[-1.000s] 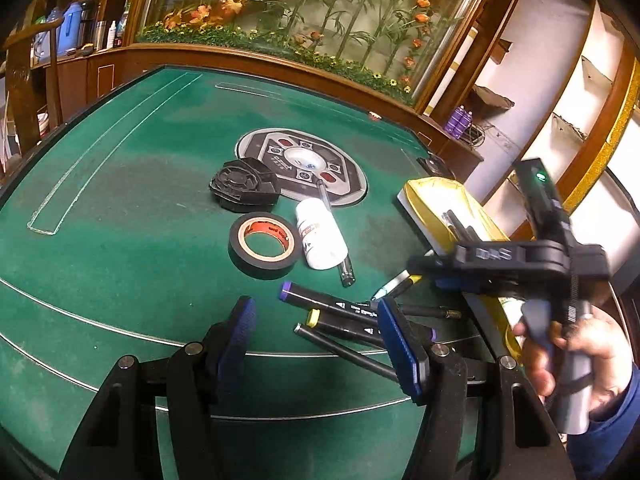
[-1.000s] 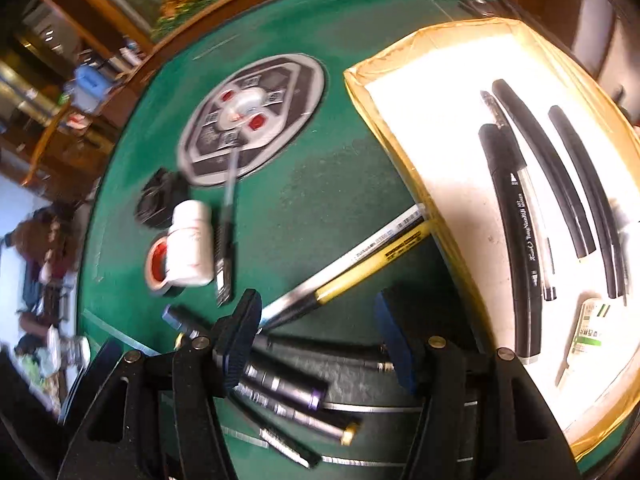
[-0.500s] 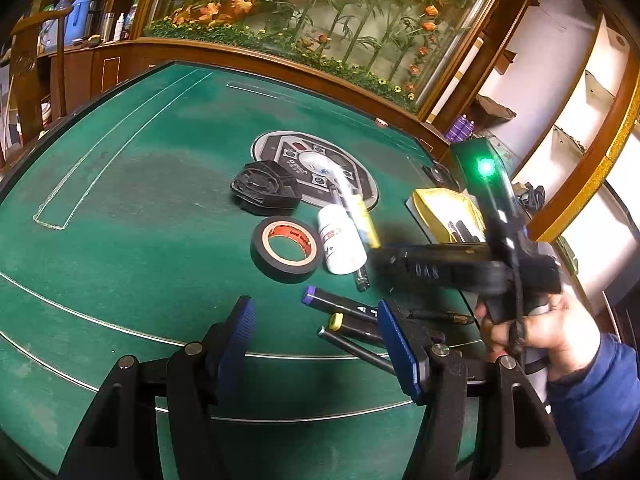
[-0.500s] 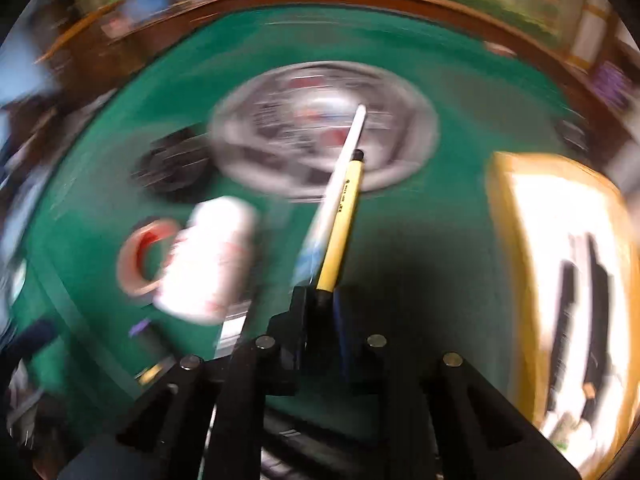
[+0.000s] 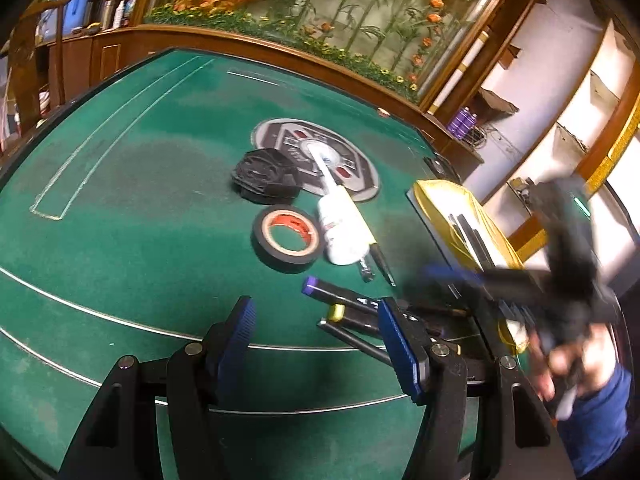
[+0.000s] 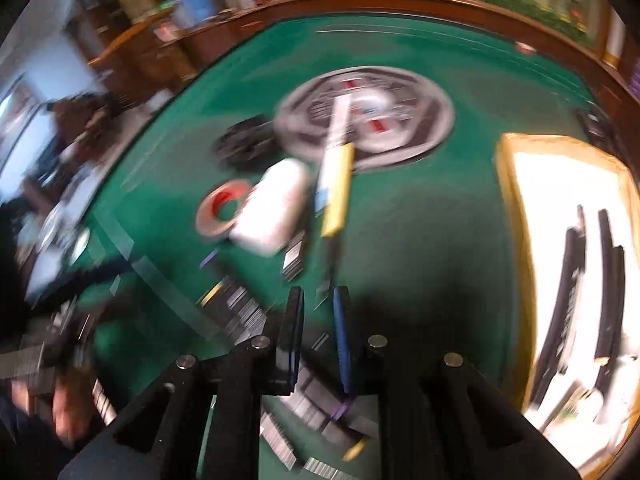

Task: Organize rigid objects
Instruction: 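Grasp black markers with the left tool while the right tool grasps a black pen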

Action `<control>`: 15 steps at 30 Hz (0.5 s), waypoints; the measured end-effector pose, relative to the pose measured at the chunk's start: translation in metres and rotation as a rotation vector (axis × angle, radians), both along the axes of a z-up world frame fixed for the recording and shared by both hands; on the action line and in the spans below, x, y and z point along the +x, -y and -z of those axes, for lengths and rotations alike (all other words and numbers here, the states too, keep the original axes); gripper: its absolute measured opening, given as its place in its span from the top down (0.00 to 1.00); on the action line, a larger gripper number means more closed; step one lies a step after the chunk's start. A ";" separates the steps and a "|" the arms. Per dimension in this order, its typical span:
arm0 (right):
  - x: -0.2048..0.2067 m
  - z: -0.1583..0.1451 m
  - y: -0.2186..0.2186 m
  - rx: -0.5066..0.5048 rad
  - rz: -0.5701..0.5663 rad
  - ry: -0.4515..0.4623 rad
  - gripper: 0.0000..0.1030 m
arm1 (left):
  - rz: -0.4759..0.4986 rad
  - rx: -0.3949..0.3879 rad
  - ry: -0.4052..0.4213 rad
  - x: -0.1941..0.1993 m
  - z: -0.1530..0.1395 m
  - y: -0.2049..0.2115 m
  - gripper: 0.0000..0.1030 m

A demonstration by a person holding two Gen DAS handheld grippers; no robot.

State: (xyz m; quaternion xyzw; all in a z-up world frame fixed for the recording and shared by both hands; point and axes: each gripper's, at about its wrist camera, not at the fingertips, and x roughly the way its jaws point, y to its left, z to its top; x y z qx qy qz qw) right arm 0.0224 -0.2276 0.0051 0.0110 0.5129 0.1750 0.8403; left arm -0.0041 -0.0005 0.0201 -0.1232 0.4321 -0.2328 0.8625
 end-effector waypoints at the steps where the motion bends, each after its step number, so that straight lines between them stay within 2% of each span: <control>1: -0.005 0.002 -0.007 0.000 -0.023 0.007 0.86 | -0.011 0.003 -0.002 0.000 0.000 -0.002 0.35; 4: -0.035 0.003 -0.008 -0.059 -0.076 0.036 0.86 | -0.022 0.005 -0.018 0.001 0.001 -0.006 0.35; 8: -0.034 0.014 0.013 -0.162 0.008 0.079 0.86 | 0.039 -0.034 -0.083 -0.005 0.005 0.004 0.35; 11: -0.023 0.022 0.019 -0.182 0.028 0.086 0.86 | 0.102 -0.024 -0.115 -0.013 0.008 0.022 0.35; 14: -0.023 0.021 0.025 -0.123 0.030 0.058 0.85 | 0.108 0.008 -0.117 -0.019 0.009 0.028 0.35; 15: -0.026 0.022 0.024 -0.127 0.013 0.054 0.81 | 0.103 0.012 -0.118 -0.020 0.009 0.027 0.35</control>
